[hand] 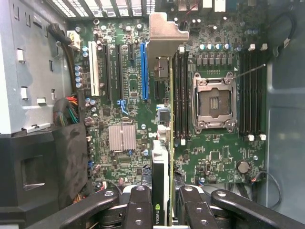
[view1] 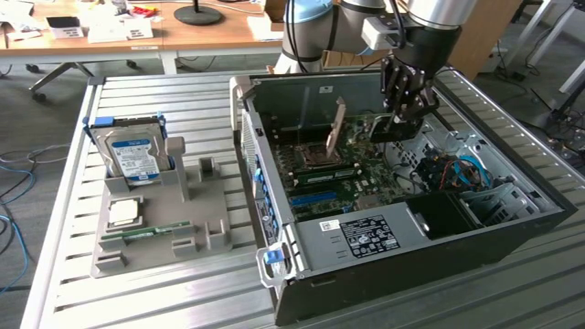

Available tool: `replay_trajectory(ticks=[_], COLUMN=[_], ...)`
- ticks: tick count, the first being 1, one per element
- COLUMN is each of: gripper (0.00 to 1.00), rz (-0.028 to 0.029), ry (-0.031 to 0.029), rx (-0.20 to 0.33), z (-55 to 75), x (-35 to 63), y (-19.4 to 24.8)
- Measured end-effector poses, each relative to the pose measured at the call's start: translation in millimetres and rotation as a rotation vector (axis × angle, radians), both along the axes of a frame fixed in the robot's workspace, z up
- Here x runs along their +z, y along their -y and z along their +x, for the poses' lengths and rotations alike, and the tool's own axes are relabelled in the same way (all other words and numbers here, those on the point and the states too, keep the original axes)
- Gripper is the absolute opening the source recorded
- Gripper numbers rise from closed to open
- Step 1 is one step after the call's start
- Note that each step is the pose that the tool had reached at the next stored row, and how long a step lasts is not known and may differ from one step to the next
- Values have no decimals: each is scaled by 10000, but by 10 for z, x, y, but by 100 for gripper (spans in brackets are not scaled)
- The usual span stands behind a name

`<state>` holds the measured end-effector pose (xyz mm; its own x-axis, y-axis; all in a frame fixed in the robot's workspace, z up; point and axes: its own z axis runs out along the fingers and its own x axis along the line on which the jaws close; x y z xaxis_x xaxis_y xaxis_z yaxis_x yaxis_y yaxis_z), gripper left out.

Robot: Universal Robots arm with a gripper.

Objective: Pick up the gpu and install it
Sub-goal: 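Insert the gpu into the slot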

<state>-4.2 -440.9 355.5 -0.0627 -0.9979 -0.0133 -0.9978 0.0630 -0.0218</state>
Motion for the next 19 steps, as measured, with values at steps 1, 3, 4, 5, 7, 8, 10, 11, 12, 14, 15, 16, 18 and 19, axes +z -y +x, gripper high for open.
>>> replay_trajectory(ticks=[1, 3, 4, 5, 7, 8, 10, 11, 12, 14, 15, 16, 18, 19], gripper=[27, 27, 27, 27, 27, 27, 27, 27, 27, 27, 27, 27, 27, 27], rz=[0, 0, 0, 0, 0, 0, 0, 0, 0, 0, 0, 0, 0, 0], ry=[0, 0, 0, 0, 0, 0, 0, 0, 0, 0, 0, 0, 0, 0], rx=[0, 1, 1, 1, -1, 1, 1, 0, 0, 1, 0, 0, 1, 1], z=[-2, -7, -10, -12, -18, -21, -30, -35, -40, -50, -56, -61, -71, -76], x=[0, 0, 0, 0, 0, 0, 0, 0, 0, 0, 0, 0, 0, 0], y=[0, 0, 0, 0, 0, 0, 0, 0, 0, 0, 0, 0, 0, 0])
